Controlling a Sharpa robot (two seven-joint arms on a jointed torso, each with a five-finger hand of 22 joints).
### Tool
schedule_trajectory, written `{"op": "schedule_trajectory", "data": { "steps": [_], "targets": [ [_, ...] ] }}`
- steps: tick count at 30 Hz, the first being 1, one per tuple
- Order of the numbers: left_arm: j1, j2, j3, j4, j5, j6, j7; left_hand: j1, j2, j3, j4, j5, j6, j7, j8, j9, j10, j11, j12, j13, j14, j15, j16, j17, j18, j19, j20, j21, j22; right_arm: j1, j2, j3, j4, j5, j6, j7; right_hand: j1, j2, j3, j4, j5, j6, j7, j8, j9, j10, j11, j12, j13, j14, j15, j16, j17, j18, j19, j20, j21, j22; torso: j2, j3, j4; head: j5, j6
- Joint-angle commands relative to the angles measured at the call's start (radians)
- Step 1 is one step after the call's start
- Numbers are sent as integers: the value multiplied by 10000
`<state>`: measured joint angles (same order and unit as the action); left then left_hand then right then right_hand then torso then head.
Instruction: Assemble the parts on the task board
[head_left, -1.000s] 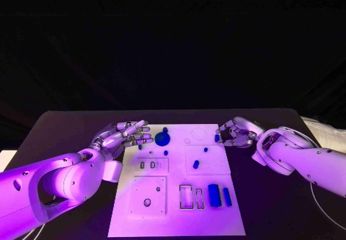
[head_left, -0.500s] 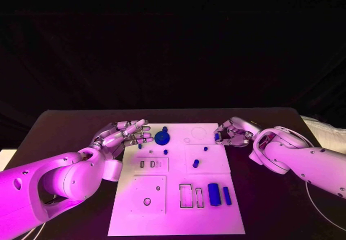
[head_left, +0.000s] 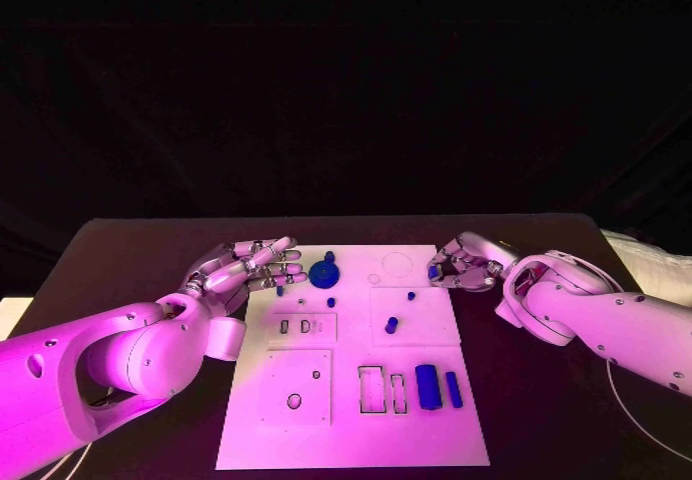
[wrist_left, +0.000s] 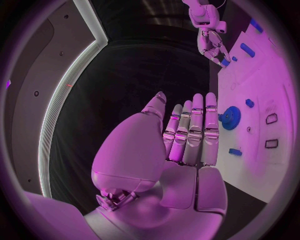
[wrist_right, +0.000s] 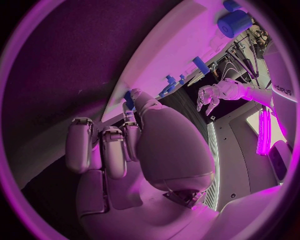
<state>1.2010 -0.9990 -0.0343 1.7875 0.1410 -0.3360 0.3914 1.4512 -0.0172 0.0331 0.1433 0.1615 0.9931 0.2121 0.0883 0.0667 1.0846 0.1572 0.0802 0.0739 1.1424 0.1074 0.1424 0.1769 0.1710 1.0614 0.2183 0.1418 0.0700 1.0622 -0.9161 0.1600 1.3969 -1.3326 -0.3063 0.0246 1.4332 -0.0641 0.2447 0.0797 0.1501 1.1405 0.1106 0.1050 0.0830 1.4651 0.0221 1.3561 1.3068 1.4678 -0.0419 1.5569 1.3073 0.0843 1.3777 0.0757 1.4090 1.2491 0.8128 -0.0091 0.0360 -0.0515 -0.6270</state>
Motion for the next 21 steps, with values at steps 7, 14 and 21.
{"op": "schedule_trajectory", "data": {
  "steps": [7, 14, 21],
  "targets": [
    [8, 8, 7, 16, -45, 196, 87, -23, 48, -14, -61, -49, 32, 51, -9, -3, 29, 29, -32, -7, 55, 31, -64, 9, 116, 76, 4, -63, 3, -16, 26, 83, 265, -121, -761, -123, 103, 346, 213, -127, -122, 418, -230, 146, 106, 297, -141, 37, 1328, 992, -123, 65, 2463, -161, 13, -147, 87, 53, -15, -10, 13, 42, -14],
    [9, -38, 7, -30, -45, 185, 109, -23, 48, -14, -61, -49, 32, 51, -9, -3, 29, 29, -32, -7, 55, 31, -64, 9, 116, 76, 4, -63, 3, 17, 239, 199, 1290, -235, -1010, -1318, -290, 383, 178, 13, -232, 366, -238, 88, 97, 276, -152, -53, 1284, 976, -139, 32, 2389, -146, -39, -183, 38, -35, -25, -30, 18, 93, -21],
    [10, -71, 7, -140, -45, 197, 152, -28, 49, -14, -70, -48, 22, 63, -18, -6, 21, 38, -42, -10, 52, 37, -72, 14, 113, 77, 6, -72, 1, 27, 952, 202, 1999, -939, -793, -2544, -457, 392, 174, 77, -223, 306, -225, 32, 81, 232, -146, -174, 1217, 953, -139, -15, 2282, -118, -121, -188, -34, -170, -82, -95, 111, 173, -154]
  ]
}}
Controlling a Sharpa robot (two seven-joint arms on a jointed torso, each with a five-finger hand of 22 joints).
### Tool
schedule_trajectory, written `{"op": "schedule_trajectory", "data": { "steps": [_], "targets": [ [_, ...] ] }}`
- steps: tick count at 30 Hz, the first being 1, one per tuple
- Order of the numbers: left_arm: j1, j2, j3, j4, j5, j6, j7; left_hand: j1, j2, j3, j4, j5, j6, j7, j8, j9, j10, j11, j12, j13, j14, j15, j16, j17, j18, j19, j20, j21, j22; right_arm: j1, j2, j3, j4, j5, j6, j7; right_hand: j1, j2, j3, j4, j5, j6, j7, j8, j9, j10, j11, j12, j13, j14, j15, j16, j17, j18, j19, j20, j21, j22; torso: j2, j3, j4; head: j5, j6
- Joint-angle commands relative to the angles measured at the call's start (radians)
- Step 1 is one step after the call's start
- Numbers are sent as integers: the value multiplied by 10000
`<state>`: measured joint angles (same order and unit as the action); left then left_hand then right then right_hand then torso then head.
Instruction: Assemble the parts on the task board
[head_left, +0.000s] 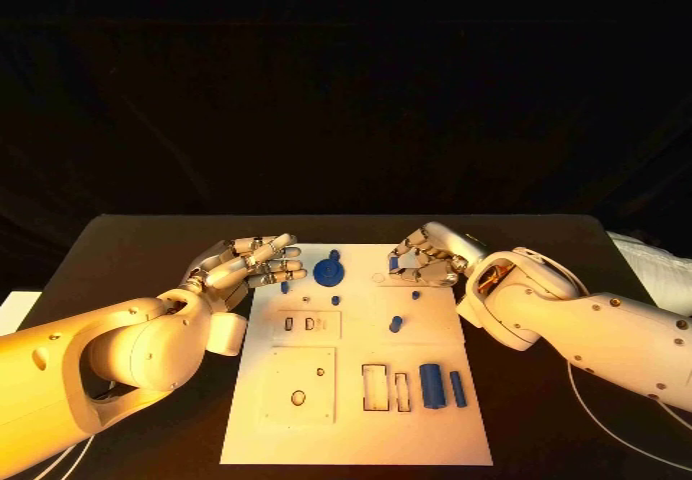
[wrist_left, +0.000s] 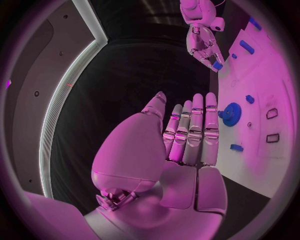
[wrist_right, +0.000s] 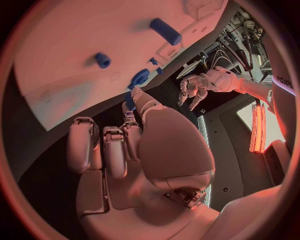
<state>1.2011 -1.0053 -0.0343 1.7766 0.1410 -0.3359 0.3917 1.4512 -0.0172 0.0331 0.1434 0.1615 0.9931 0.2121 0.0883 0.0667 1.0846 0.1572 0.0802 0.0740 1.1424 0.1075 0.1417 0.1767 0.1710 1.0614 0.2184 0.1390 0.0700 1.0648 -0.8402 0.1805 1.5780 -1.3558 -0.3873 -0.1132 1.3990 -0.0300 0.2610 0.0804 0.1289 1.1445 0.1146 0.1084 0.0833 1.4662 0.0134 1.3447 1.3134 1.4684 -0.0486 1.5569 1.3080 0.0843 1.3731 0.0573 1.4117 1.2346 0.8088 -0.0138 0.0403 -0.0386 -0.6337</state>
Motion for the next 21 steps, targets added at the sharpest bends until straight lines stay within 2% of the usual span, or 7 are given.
{"op": "schedule_trajectory", "data": {
  "steps": [1, 3, 9, 11, 13, 16, 21],
  "targets": [
    [9, -12, 7, -52, -44, 195, 154, -28, 49, -14, -70, -48, 22, 63, -18, -6, 21, 38, -43, -11, 53, 36, -65, 17, 113, 77, 6, -44, 1, -1, 306, -13, 247, -816, 54, -1293, -118, 51, 12, 70, -9, 264, -263, -2, 78, 218, -58, -65, 1148, 946, -72, -18, 2269, -117, -79, -4, -65, -31, -54, -57, 84, 49, -110],
    [10, -20, 7, -106, -42, 191, 171, -28, 49, -14, -70, -48, 22, 63, -18, -6, 21, 38, -43, -11, 53, 36, -65, 17, 113, 77, 6, -44, 1, -12, 596, -71, 353, -1075, 129, -1587, -165, 58, 17, 88, 7, 248, -258, -19, 73, 205, -53, -99, 1131, 940, -69, -31, 2241, -109, -102, -3, -85, -68, -78, -75, 103, 104, -186],
    [12, -30, 8, -240, -21, 172, 222, -23, 53, -9, -76, -46, 21, 62, -20, -6, 20, 38, -46, -12, 53, 37, -68, 19, 113, 78, 7, -48, 1, -105, 1513, -434, 394, -1907, 337, -2347, -277, 38, 5, 126, 35, 232, -248, -45, 67, 181, -44, -160, 1099, 924, -64, -64, 2169, -93, -150, -1, -132, -149, -134, -133, 175, 200, -331],
    [13, -32, 8, -253, -16, 168, 230, -23, 53, -9, -76, -46, 21, 62, -20, -6, 20, 38, -46, -12, 53, 37, -68, 19, 113, 78, 7, -48, 1, -157, 1731, -516, 350, -2093, 409, -2510, -298, 28, 0, 132, 37, 229, -247, -49, 66, 178, -43, -168, 1095, 921, -63, -71, 2155, -88, -165, 0, -145, -175, -146, -150, 195, 225, -371],
    [13, -33, 8, -257, -14, 167, 235, -23, 53, -9, -76, -46, 21, 62, -20, -6, 20, 38, -46, -12, 53, 37, -68, 19, 113, 78, 7, -48, 1, -199, 1878, -574, 312, -2202, 468, -2610, -321, 17, -5, 138, 42, 225, -245, -55, 65, 176, -42, -174, 1093, 919, -62, -75, 2145, -84, -175, 0, -155, -191, -149, -157, 207, 239, -401],
    [14, -36, 9, -261, -11, 161, 243, -16, 60, -2, -84, -44, 21, 59, -21, -6, 20, 38, -48, -12, 53, 37, -71, 22, 113, 80, 7, -51, 0, -279, 2112, -672, 254, -2340, 599, -2744, -350, 5, -11, 146, 49, 223, -243, -62, 63, 175, -40, -177, 1092, 916, -61, -81, 2134, -81, -185, 1, -165, -209, -131, -135, 182, 293, -404],
    [14, -34, 9, -266, -5, 159, 248, -16, 60, -2, -84, -44, 21, 59, -21, -6, 20, 38, -48, -12, 53, 37, -71, 22, 113, 80, 7, -51, 0, -356, 2342, -763, 226, -2509, 762, -2865, -408, -21, -24, 162, 82, 221, -241, -73, 61, 173, -37, -183, 1091, 913, -59, -90, 2116, -73, -204, 2, -186, -243, -122, -124, 158, 356, -460]
  ]
}}
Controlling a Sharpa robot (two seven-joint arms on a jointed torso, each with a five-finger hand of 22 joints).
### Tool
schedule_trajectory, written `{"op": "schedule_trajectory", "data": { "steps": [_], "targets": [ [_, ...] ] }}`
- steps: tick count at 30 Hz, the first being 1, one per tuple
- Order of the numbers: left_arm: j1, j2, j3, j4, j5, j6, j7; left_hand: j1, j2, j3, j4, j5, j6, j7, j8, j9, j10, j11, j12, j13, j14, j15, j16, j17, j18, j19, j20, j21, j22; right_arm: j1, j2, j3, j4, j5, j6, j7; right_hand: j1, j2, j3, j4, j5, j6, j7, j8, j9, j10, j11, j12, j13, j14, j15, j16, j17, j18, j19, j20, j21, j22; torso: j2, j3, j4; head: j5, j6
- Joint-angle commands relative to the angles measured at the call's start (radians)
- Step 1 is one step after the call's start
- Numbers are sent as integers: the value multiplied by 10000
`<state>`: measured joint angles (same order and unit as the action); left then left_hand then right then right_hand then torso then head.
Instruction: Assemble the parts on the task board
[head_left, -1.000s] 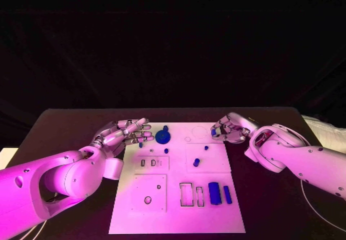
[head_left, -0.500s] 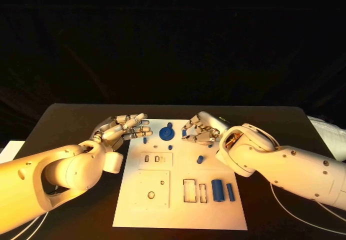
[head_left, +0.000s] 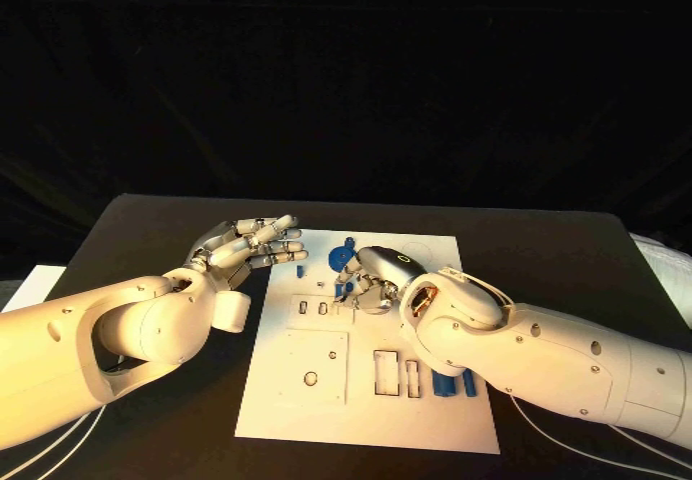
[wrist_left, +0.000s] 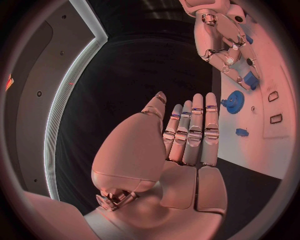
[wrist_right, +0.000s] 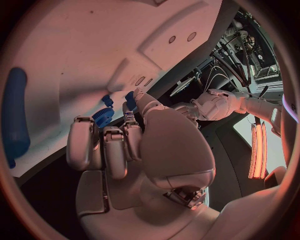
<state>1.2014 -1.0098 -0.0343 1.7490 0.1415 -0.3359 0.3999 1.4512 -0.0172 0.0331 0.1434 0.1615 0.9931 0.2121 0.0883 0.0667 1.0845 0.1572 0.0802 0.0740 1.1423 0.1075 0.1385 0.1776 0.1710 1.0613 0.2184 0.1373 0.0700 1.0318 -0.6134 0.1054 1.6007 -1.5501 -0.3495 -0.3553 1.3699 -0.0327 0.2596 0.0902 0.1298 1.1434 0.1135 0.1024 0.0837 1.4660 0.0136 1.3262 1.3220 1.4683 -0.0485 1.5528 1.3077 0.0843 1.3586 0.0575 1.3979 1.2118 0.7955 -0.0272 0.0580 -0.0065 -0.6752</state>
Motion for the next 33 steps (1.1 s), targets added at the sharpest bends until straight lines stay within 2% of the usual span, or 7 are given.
{"op": "schedule_trajectory", "data": {
  "steps": [1, 7, 19, 25, 33],
  "targets": [
    [11, 15, 9, 10, -8, 161, 165, -16, 60, -2, -84, -44, 21, 59, -21, -6, 20, 38, -49, -13, 53, 37, -39, 13, 113, 80, 7, -34, 0, -37, 108, -24, 1, -596, 413, -459, -120, 6, -10, 65, 75, 232, -231, -14, 58, 174, -39, 2, 1005, 913, -60, -49, 2118, -73, -59, 1, -48, -16, 12, 10, -24, 43, -52],
    [12, 42, 9, 4, -7, 173, 159, -16, 60, -2, -84, -44, 21, 59, -21, -6, 20, 38, -49, -13, 53, 37, -39, 13, 113, 80, 7, -34, 0, -63, 196, -56, 13, -677, 602, -492, -172, -33, -23, 71, 134, 234, -232, -24, 57, 175, -40, 4, 1009, 912, -60, -51, 2114, -73, -57, 2, -52, -17, 7, 21, -30, 101, -95],
    [12, 59, 9, 8, -6, 187, 148, -16, 60, -2, -84, -44, 21, 59, -21, -6, 20, 38, -49, -13, 53, 37, -39, 13, 113, 80, 7, -34, 0, -106, 190, -81, 129, -842, 899, -617, -236, -119, -54, 65, 174, 215, -221, -52, 49, 173, -35, -4, 1009, 912, -58, -55, 2108, -72, -60, 3, -63, -28, 6, 16, -15, 152, -177],
    [12, 55, 9, 8, -5, 189, 137, -16, 60, -2, -84, -44, 21, 59, -21, -6, 20, 38, -49, -13, 53, 37, -39, 13, 113, 80, 7, -34, 0, -113, 149, -98, 186, -897, 1046, -665, -313, -258, -102, 51, 191, 162, -192, -106, 32, 154, -13, -44, 992, 906, -44, -70, 2079, -70, -64, 11, -77, -40, 14, 18, -28, 183, -206],
    [12, 61, 9, 4, -5, 198, 129, -16, 60, -2, -84, -44, 21, 59, -21, -6, 20, 38, -49, -13, 53, 37, -39, 13, 113, 80, 7, -34, 0, -118, 135, -112, 221, -954, 1066, -702, -430, -498, -183, 35, 319, 10, -112, -229, -14, 98, 48, -159, 936, 902, 1, -81, 2058, -65, -86, 40, -111, -82, 9, 14, -15, 178, -238]
  ]
}}
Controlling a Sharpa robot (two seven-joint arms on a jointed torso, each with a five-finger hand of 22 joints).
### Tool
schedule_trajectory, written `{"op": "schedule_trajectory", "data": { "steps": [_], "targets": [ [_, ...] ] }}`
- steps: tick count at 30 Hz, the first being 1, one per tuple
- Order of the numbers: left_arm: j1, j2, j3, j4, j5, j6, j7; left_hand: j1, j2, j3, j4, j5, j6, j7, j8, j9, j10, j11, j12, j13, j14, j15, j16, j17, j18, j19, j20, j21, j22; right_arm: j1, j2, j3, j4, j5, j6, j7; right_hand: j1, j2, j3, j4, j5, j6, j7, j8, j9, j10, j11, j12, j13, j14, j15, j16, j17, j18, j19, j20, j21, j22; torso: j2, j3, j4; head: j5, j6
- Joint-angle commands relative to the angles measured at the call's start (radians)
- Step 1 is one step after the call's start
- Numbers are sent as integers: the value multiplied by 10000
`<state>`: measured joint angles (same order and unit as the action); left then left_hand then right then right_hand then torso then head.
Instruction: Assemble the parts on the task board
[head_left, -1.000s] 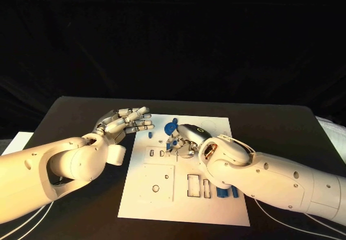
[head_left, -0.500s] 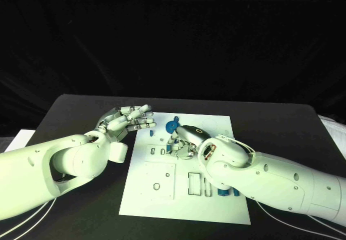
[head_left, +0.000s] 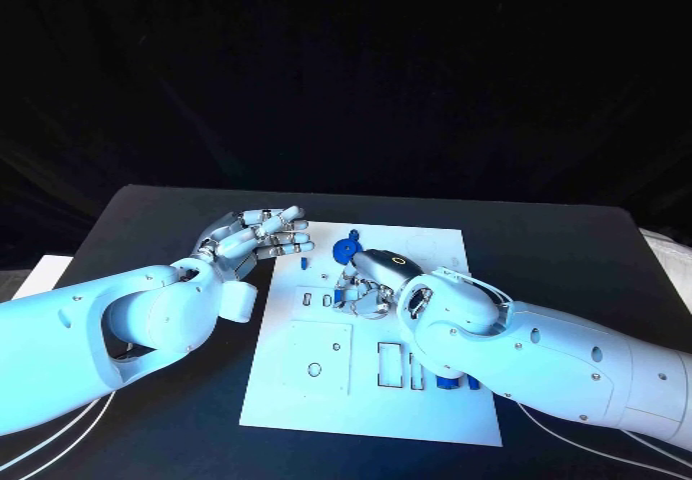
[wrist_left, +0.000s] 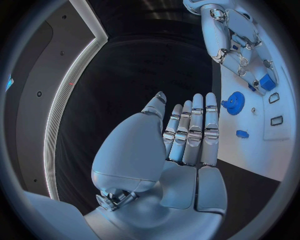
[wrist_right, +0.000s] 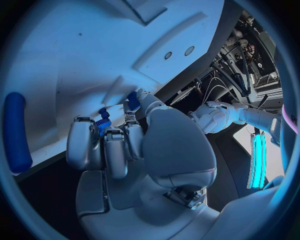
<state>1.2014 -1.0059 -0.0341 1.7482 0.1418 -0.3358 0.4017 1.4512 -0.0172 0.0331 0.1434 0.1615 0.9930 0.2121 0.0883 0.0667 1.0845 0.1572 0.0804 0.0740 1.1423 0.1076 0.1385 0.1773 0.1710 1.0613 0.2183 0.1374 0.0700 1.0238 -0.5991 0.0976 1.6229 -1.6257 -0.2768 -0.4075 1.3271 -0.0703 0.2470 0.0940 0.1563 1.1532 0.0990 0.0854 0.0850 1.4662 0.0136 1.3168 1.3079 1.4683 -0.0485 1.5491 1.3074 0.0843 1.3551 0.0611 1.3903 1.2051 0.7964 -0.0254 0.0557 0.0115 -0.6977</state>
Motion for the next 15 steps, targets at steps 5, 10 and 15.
{"op": "schedule_trajectory", "data": {
  "steps": [5, 10, 15],
  "targets": [
    [11, 26, 8, 6, -8, 198, 103, -9, 76, 13, -102, -44, 23, 59, -25, -6, 20, 38, -58, -15, 55, 38, -50, 25, 112, 85, 7, -46, -1, -41, -3, -44, 9, -223, 263, -179, -182, -393, -196, 32, 392, -355, 156, -206, -102, -25, 153, -325, 935, 902, 86, -47, 2059, -62, -67, 69, -67, -48, -3, -1, 1, 5, -40],
    [11, 33, 8, -1, -3, 204, 93, -9, 76, 13, -102, -44, 23, 59, -25, -6, 20, 38, -58, -15, 55, 38, -50, 25, 112, 85, 7, -46, -1, -43, 2, -52, 9, -237, 150, -171, -331, -592, -366, 84, 484, -633, 240, -240, -167, -201, 230, -720, 701, 904, 155, -45, 2067, -54, -87, 133, -98, -85, -1, -4, 3, 1, -54],
    [11, 39, 8, -6, 1, 207, 80, -9, 76, 13, -102, -44, 23, 59, -25, -6, 20, 38, -58, -15, 55, 38, -50, 25, 112, 85, 7, -46, -1, -44, 3, -60, -4, -250, 38, -167, -382, -678, -484, 122, 455, -877, 291, -240, -193, -303, 280, -924, 573, 896, 200, -62, 2034, -36, -135, 182, -151, -166, 3, -5, 4, -8, -65]
  ]
}}
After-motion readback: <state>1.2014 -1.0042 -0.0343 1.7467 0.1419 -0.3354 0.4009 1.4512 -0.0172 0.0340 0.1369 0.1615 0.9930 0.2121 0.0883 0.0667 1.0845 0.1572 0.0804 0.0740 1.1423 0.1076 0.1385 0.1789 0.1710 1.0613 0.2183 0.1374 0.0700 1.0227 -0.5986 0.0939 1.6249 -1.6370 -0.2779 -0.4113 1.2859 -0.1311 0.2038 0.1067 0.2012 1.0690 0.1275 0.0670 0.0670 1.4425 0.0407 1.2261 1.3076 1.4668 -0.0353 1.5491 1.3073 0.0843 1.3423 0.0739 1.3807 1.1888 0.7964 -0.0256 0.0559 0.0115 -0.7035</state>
